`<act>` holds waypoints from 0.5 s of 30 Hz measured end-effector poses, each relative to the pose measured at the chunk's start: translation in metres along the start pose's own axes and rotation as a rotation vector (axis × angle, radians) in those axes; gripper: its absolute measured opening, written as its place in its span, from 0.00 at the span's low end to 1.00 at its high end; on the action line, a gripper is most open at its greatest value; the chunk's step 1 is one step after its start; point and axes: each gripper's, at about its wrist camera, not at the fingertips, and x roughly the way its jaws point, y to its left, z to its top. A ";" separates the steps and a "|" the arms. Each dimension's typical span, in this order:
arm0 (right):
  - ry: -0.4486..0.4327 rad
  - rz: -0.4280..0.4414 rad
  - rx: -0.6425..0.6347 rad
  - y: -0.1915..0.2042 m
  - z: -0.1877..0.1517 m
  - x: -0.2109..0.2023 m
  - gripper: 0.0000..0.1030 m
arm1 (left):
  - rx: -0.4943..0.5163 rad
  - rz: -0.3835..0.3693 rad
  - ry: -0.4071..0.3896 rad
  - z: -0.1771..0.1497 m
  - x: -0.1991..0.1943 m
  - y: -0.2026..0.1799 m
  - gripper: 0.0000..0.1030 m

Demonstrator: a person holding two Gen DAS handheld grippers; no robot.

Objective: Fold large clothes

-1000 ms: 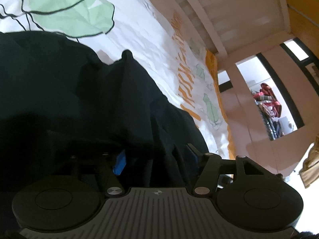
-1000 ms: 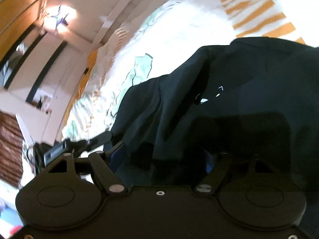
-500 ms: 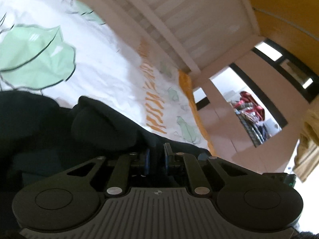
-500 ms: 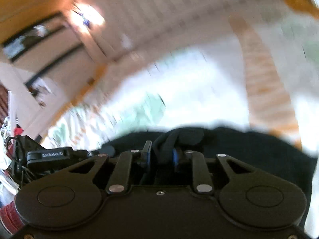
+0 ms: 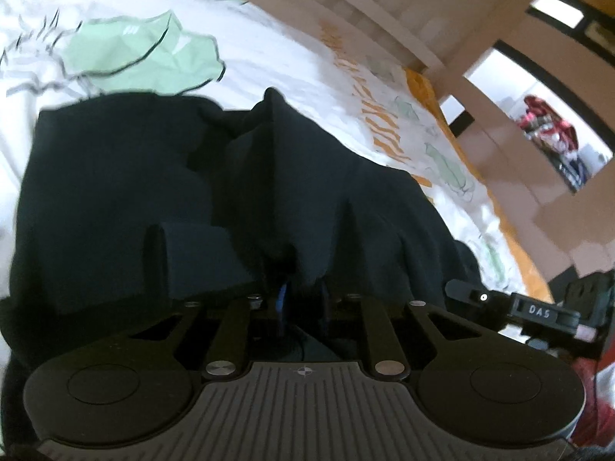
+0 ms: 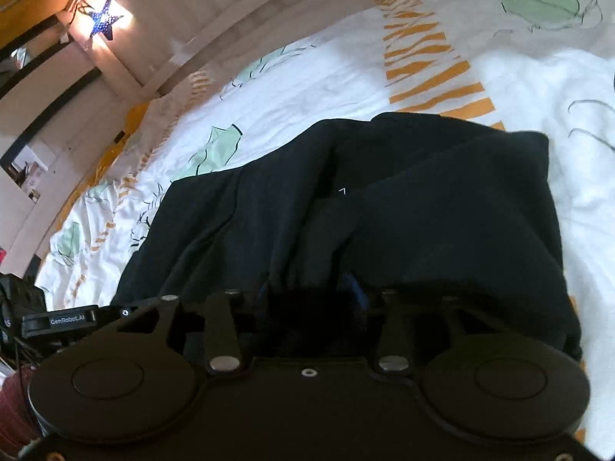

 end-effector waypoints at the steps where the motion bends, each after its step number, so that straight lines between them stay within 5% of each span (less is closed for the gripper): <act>1: -0.004 -0.010 -0.019 0.001 0.001 0.001 0.56 | 0.027 0.012 -0.006 -0.001 -0.002 -0.003 0.21; 4: -0.022 -0.050 -0.055 0.002 -0.002 -0.003 0.65 | 0.098 0.046 -0.026 -0.001 -0.008 -0.012 0.25; 10: -0.123 -0.110 -0.106 0.013 -0.010 -0.029 0.69 | 0.231 0.149 -0.148 -0.006 -0.030 -0.041 0.65; 15: -0.204 -0.111 -0.253 0.051 -0.018 -0.044 0.74 | 0.317 0.199 -0.199 -0.011 -0.028 -0.070 0.74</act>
